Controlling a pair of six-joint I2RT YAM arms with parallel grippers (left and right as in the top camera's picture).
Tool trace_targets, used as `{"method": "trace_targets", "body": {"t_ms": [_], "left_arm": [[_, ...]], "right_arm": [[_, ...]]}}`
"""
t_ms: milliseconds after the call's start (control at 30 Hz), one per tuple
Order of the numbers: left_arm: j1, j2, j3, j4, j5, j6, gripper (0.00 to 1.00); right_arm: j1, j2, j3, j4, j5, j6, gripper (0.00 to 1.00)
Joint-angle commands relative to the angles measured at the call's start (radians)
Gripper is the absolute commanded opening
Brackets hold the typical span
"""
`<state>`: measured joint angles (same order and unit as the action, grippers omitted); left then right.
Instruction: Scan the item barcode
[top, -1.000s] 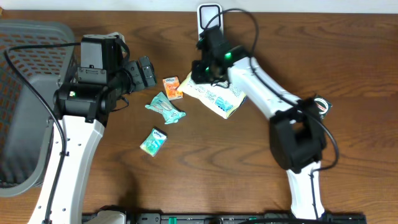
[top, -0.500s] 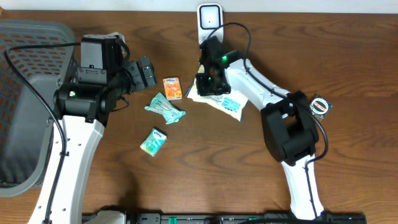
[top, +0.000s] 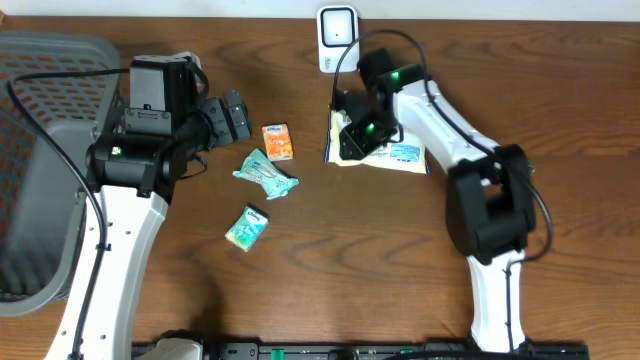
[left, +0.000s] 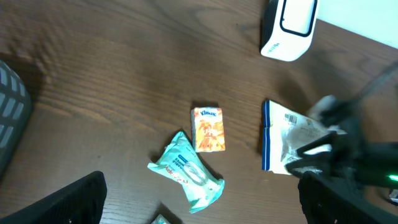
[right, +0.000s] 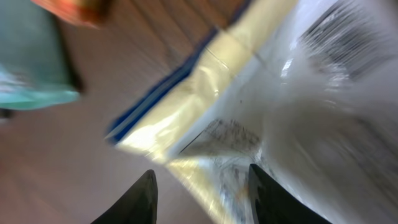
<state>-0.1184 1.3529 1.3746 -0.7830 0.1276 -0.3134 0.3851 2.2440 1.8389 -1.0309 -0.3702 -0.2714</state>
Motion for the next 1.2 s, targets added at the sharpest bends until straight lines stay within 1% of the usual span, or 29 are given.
{"method": "trace_targets", "body": {"t_ms": [0, 67, 100, 133, 167, 233, 333, 400, 433, 467, 500, 600, 700, 767, 933, 1167], "left_arm": [[0.005, -0.001, 0.004, -0.002, -0.009, 0.006, 0.98], [0.005, -0.001, 0.004, -0.002, -0.009, 0.006, 0.97], [0.005, -0.001, 0.004, -0.002, -0.009, 0.006, 0.98], [0.005, -0.001, 0.004, -0.002, -0.01, 0.006, 0.97], [0.005, -0.001, 0.004, -0.002, -0.009, 0.006, 0.98], [0.005, -0.001, 0.004, -0.002, -0.009, 0.006, 0.98], [0.005, -0.001, 0.004, -0.002, -0.009, 0.006, 0.98], [0.005, -0.001, 0.004, -0.002, -0.009, 0.006, 0.97], [0.005, -0.001, 0.004, -0.002, -0.009, 0.006, 0.98], [0.005, -0.001, 0.004, -0.002, -0.009, 0.006, 0.97], [0.005, -0.001, 0.004, -0.002, -0.009, 0.006, 0.98], [0.005, -0.001, 0.004, -0.002, -0.009, 0.006, 0.97], [0.005, -0.001, 0.004, -0.002, -0.009, 0.006, 0.98], [0.005, -0.001, 0.004, -0.002, -0.009, 0.006, 0.98], [0.005, -0.001, 0.003, -0.002, -0.01, 0.006, 0.98], [0.005, -0.001, 0.004, -0.002, -0.009, 0.006, 0.98]], "right_arm": [[-0.029, -0.2, 0.019, -0.035, 0.015, 0.122, 0.46], [-0.072, -0.259, 0.019, -0.071, 0.085, 0.286, 0.46], [-0.104, -0.286, 0.019, -0.098, 0.123, 0.378, 0.49], [-0.163, -0.309, 0.019, -0.138, 0.134, 0.463, 0.56], [-0.197, -0.31, 0.019, -0.155, 0.119, 0.483, 0.58], [-0.283, -0.3, 0.004, -0.176, 0.053, 0.482, 0.63], [-0.37, -0.275, -0.042, -0.177, -0.057, 0.418, 0.68], [-0.412, -0.257, -0.087, -0.161, -0.112, 0.381, 0.7], [-0.426, -0.247, -0.117, -0.144, -0.121, 0.378, 0.73], [-0.436, -0.245, -0.138, -0.13, -0.129, 0.378, 0.73], [-0.448, -0.238, -0.181, -0.094, -0.145, 0.378, 0.77], [-0.463, -0.233, -0.275, 0.015, -0.209, 0.378, 0.82], [-0.463, -0.233, -0.369, 0.16, -0.278, 0.379, 0.85], [-0.456, -0.232, -0.426, 0.249, -0.294, 0.411, 0.86], [-0.432, -0.228, -0.522, 0.403, -0.294, 0.484, 0.86], [-0.422, -0.228, -0.589, 0.515, -0.294, 0.545, 0.82]]}}
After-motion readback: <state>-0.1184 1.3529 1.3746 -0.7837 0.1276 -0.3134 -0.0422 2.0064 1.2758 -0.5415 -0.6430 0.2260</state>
